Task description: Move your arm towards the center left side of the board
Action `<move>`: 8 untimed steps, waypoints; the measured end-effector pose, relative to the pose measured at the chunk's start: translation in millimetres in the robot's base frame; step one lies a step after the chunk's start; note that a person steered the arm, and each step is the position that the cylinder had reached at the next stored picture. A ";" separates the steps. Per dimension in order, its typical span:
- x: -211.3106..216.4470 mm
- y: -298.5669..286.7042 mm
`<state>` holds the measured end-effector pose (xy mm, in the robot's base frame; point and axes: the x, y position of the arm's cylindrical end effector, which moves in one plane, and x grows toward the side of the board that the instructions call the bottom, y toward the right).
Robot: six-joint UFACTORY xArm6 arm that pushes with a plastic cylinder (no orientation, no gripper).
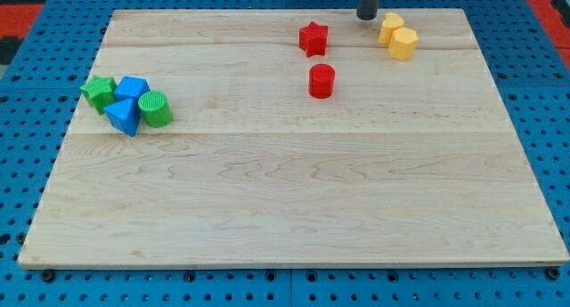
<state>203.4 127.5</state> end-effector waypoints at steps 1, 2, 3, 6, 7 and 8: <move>0.0 0.4; 0.0 1.7; 0.0 6.7; -12.1 55.1; -11.6 52.4; -12.3 50.2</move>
<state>191.1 177.6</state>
